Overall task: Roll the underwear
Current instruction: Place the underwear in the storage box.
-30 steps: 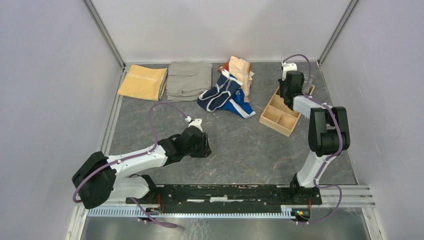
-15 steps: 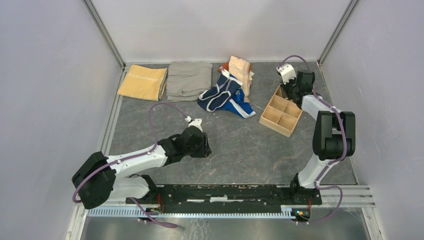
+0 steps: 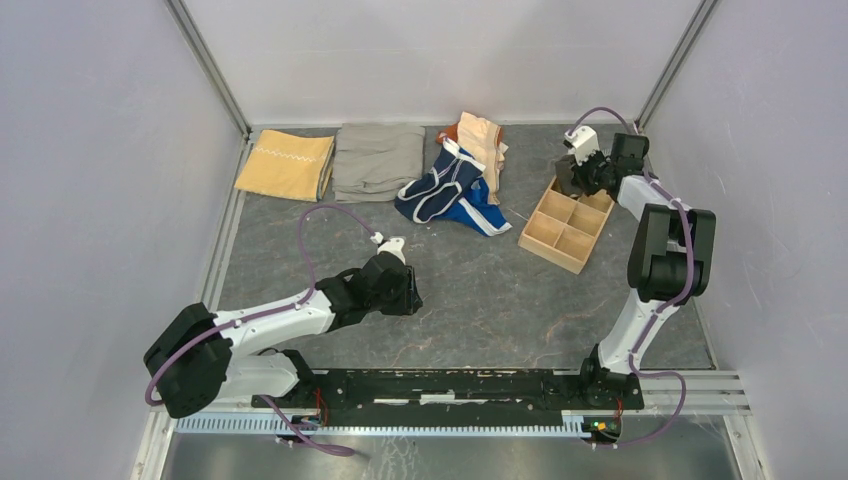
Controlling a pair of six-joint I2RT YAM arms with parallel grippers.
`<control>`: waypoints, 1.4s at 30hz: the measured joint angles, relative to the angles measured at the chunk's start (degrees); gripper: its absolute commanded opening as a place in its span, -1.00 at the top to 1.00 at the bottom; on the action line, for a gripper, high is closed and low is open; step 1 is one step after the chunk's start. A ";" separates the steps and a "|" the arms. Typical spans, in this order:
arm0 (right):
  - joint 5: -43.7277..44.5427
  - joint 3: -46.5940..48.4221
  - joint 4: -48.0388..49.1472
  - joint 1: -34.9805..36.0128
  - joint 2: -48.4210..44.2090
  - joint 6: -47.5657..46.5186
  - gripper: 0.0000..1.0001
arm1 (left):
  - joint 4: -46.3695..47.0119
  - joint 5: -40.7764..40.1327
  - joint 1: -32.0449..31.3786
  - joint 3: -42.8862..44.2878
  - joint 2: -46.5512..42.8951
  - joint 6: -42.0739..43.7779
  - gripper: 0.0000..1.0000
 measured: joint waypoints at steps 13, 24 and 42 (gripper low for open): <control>-6.19 1.18 -0.15 -3.15 2.64 -1.27 1.00 | 0.02 0.02 0.00 0.09 1.09 0.74 0.12; -8.50 -3.19 4.76 -3.96 1.51 -0.46 1.00 | 0.02 0.26 0.00 0.09 1.42 0.74 0.13; -4.33 -6.38 6.54 -3.58 0.63 5.90 0.07 | -0.02 0.59 0.00 0.35 1.53 0.74 0.14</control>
